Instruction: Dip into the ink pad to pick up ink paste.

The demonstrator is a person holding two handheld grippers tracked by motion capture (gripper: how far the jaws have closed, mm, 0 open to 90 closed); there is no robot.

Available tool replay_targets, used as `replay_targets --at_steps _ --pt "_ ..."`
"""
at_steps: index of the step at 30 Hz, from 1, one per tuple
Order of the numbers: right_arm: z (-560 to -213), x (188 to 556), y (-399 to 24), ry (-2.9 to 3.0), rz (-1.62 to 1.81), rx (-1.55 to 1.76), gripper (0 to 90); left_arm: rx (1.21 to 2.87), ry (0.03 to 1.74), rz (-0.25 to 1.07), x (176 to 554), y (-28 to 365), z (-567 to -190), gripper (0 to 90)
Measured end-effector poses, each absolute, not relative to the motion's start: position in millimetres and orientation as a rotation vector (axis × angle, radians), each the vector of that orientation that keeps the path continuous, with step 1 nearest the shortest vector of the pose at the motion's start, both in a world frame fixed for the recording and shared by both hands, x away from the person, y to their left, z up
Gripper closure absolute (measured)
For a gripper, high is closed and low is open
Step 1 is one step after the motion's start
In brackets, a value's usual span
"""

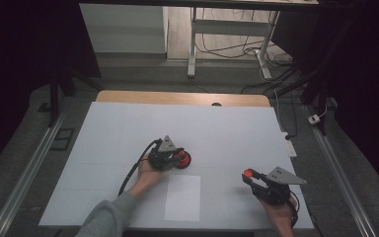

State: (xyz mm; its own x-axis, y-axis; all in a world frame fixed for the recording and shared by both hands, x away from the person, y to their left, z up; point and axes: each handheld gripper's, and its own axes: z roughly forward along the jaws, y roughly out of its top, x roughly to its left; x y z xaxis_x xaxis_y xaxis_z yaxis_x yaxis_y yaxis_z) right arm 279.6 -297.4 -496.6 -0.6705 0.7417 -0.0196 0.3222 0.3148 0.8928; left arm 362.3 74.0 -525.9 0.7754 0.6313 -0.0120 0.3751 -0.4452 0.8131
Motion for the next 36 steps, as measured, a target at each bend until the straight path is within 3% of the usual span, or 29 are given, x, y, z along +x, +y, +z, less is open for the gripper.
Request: replay_targets --at_steps 36 --pt "-496.1 278.0 -297.4 2.151 1.313 0.943 64.3 2.106 0.727 0.422 357.2 72.1 -531.6 73.2"
